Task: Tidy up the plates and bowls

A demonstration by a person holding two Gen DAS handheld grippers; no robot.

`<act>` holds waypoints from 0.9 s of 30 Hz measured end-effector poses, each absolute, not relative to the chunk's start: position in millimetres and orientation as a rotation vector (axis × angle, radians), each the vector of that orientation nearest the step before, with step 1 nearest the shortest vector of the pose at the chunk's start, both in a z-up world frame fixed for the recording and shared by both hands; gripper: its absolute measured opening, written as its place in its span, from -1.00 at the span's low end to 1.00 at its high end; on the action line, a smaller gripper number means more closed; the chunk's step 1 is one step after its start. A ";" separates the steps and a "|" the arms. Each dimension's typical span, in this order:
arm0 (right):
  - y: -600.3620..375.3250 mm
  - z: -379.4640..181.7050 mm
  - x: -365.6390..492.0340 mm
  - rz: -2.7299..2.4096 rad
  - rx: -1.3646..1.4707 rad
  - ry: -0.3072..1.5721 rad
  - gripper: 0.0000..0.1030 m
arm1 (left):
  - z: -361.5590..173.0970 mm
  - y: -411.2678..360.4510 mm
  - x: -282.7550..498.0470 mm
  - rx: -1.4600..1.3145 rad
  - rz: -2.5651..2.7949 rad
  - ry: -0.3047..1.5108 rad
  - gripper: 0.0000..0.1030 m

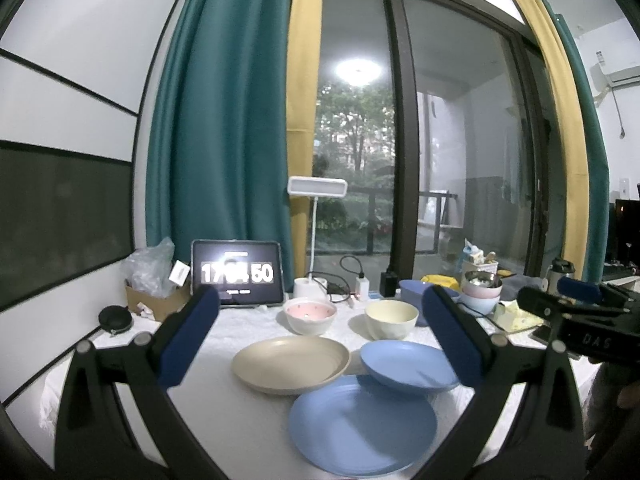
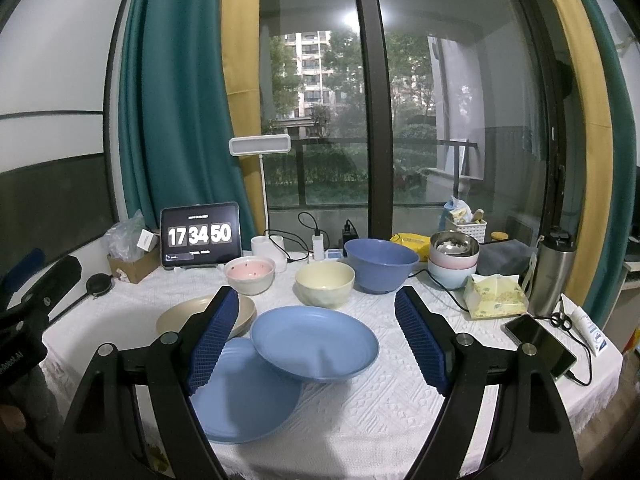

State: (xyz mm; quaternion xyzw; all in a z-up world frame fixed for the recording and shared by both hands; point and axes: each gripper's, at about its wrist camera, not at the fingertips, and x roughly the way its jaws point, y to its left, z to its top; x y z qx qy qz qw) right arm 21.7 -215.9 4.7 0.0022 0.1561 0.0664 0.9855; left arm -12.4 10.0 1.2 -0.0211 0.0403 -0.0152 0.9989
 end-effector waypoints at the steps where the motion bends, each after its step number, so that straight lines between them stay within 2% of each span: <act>1: -216.8 3.5 21.2 0.134 0.006 0.315 0.61 | 1.1 10.2 -12.4 -0.040 -0.031 0.082 0.99; 27: -227.3 -12.9 36.0 0.127 0.021 0.355 0.61 | -5.7 -4.1 4.0 -0.034 -0.050 0.144 0.99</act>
